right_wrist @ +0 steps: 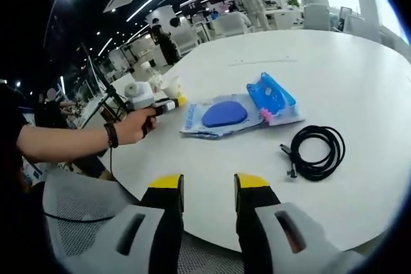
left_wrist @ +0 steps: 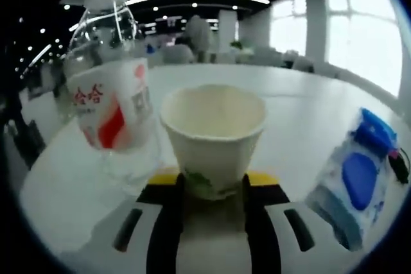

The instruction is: Arrange the tabletop items into an orderly group along one side of the table until the central work area is clear of visible clutter.

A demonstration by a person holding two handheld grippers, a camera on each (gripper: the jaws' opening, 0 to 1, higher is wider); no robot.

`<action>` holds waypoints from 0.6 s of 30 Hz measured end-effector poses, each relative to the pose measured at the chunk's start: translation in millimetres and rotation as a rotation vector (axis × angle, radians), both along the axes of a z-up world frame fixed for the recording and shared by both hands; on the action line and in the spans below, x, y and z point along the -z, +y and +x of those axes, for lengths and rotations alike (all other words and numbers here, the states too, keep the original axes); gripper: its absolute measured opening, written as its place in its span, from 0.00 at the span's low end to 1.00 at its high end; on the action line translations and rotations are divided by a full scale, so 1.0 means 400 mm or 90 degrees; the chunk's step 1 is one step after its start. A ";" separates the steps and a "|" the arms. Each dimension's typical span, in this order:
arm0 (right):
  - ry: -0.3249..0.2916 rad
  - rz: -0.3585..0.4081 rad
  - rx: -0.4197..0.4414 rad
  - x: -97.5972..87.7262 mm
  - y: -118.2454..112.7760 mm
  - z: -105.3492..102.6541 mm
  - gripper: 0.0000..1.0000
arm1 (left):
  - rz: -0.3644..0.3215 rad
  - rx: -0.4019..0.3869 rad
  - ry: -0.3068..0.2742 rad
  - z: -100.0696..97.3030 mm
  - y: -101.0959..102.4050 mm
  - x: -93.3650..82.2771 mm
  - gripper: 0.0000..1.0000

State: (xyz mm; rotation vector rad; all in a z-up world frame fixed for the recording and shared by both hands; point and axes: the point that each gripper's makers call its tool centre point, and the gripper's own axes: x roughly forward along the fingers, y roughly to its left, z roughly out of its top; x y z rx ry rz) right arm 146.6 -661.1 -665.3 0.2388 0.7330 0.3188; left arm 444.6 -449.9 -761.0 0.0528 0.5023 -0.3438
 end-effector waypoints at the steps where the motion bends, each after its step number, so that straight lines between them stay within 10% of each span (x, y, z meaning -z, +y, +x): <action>1: 0.001 0.001 0.000 0.000 0.000 0.000 0.30 | 0.000 0.005 -0.017 0.008 -0.004 -0.011 0.37; 18: -0.012 0.014 0.003 -0.008 0.001 0.003 0.30 | -0.022 0.031 0.020 -0.099 0.003 -0.087 0.64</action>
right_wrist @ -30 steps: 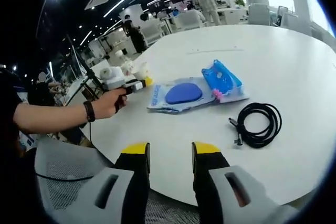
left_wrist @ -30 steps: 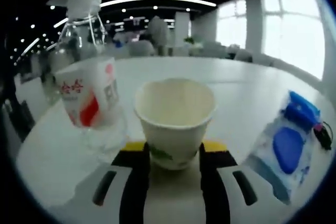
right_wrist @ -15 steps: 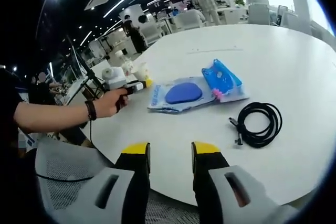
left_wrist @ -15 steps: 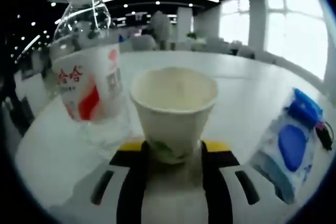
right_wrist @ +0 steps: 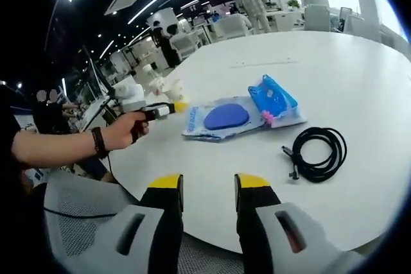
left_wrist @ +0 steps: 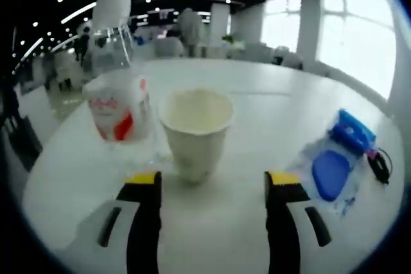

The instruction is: Arrange the tabletop items into an orderly group along one side of the table until the central work area is clear of visible clutter.

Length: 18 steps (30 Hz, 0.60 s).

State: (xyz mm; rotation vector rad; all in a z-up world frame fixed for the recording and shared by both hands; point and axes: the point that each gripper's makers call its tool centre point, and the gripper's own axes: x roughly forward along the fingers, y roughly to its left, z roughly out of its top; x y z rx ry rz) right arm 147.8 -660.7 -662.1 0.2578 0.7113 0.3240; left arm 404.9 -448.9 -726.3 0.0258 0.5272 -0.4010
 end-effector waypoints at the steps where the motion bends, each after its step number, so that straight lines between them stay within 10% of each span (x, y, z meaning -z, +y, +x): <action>1: 0.003 0.000 0.001 0.003 -0.001 -0.001 0.30 | -0.001 0.000 0.000 -0.011 0.005 -0.011 0.65; 18: -0.014 0.002 0.006 -0.008 -0.007 -0.003 0.36 | 0.022 0.049 0.006 -0.199 0.038 -0.127 0.82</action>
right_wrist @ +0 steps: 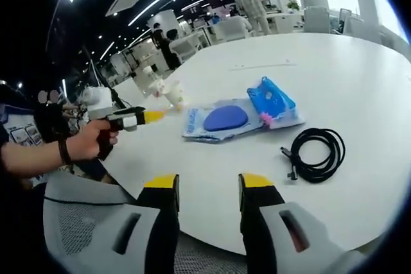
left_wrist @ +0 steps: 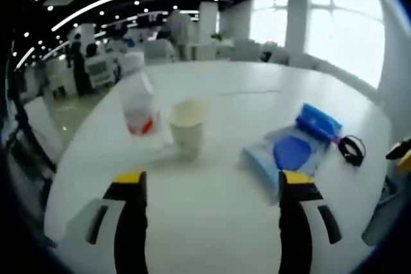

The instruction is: Arrange the tabletop items into an orderly group along one side of the table until the central work area is clear of visible clutter.

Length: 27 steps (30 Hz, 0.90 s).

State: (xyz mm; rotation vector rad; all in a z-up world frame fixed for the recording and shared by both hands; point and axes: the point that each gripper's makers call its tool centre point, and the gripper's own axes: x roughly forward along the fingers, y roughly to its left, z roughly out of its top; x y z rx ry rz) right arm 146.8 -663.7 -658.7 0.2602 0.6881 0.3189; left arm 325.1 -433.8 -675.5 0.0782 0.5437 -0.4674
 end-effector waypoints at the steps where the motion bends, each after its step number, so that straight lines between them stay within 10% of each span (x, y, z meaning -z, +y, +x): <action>1: -0.008 0.000 0.002 -0.007 -0.001 0.003 0.36 | 0.002 0.002 -0.002 -0.017 0.000 -0.009 0.83; 27: -0.002 0.029 0.048 -0.002 -0.027 0.003 0.35 | -0.002 0.022 0.008 -0.168 -0.033 -0.038 0.84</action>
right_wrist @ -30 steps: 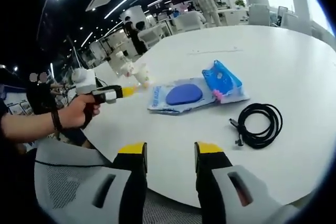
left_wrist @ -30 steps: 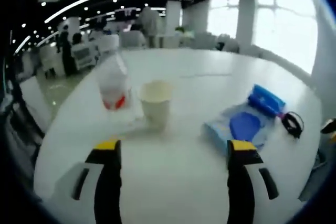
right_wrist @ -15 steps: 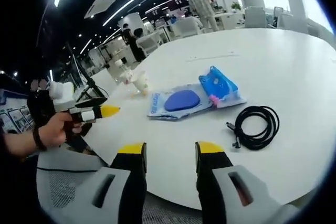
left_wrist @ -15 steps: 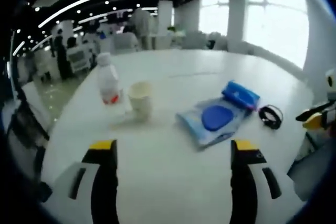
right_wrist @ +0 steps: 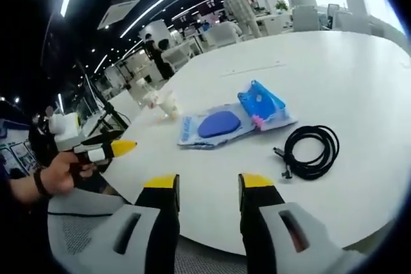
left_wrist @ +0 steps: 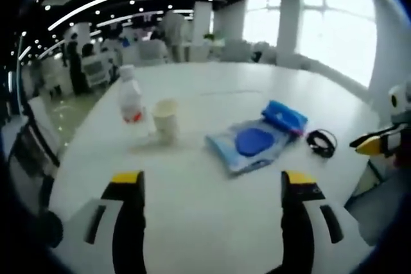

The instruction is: Arrange the tabletop items into an orderly group along one side of the table until the central work area is clear of visible clutter.

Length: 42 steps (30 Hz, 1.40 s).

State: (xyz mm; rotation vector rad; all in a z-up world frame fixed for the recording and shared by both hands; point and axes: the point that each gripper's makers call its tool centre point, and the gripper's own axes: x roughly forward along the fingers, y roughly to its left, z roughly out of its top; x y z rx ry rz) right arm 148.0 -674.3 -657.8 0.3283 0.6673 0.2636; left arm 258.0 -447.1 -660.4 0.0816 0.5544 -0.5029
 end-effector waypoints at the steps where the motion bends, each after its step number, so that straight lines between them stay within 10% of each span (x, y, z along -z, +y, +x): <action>1: 0.000 0.003 0.001 0.000 0.001 0.000 0.35 | -0.002 0.000 -0.004 0.001 0.000 -0.004 0.84; 42: 0.008 0.009 -0.005 0.005 0.005 0.005 0.38 | -0.030 -0.040 0.006 0.010 0.026 -0.012 0.83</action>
